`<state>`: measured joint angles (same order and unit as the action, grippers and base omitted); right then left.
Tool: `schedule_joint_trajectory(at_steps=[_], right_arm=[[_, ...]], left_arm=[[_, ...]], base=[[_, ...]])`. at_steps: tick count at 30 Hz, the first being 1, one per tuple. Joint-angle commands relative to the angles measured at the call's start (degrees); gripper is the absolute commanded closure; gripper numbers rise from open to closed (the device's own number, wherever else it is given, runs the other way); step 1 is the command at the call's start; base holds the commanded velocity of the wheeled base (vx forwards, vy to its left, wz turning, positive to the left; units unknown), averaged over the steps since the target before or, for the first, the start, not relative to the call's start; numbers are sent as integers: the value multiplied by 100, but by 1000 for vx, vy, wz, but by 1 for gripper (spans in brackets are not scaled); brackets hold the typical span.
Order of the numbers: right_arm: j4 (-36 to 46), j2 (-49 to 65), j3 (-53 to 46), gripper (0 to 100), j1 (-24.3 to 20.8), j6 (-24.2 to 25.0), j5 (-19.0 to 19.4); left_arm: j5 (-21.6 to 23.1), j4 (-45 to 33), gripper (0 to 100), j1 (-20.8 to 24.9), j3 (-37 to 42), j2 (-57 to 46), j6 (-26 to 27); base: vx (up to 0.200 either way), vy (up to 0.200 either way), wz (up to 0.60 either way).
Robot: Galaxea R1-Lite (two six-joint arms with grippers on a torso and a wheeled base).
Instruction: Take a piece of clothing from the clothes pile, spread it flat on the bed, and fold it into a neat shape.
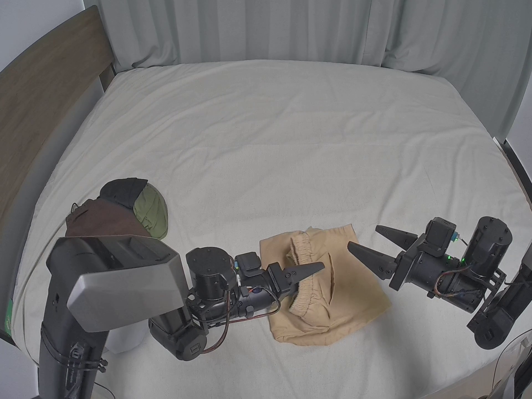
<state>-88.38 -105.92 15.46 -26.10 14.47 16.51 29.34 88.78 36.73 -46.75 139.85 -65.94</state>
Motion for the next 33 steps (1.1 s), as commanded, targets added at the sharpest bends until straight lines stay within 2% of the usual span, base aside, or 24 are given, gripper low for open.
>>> schedule_joint_trajectory(at_steps=[1, 12, 18, 23, 26, 27, 29, 33], right_arm=[[-4, -7, -8, 0, 0, 3, 2], [5, -69, -78, 0, 0, 3, 2], [-4, -385, -140, 0, 0, 30, -7], [-4, -535, -148, 0, -36, 311, -7], [-4, -570, -192, 0, -36, 372, -7], [-4, -570, -192, 0, -36, 372, -7], [-4, -578, -183, 0, -53, 381, -16], [-4, -614, -192, 0, -106, 416, -7]], left_arm=[[1, -1, 0, 10, -53, 69, 134], [-8, -1, 0, -43, -9, -28, 222], [10, -10, 0, -351, 483, -547, 696], [19, -1, 0, -597, 1010, -1091, 1066], [28, -10, 0, -764, 1406, -1469, 1602], [28, -10, 0, -764, 1406, -1469, 1602], [28, -1, 0, -948, 1740, -1795, 2243], [19, -1, 0, -1063, 2030, -2173, 2859]], base=[[0, 0, 0], [0, 0, 0], [0, 0, 0], [0, 0, 0], [0, 0, 0], [0, 0, 0], [0, 0, 0], [0, 0, 0]])
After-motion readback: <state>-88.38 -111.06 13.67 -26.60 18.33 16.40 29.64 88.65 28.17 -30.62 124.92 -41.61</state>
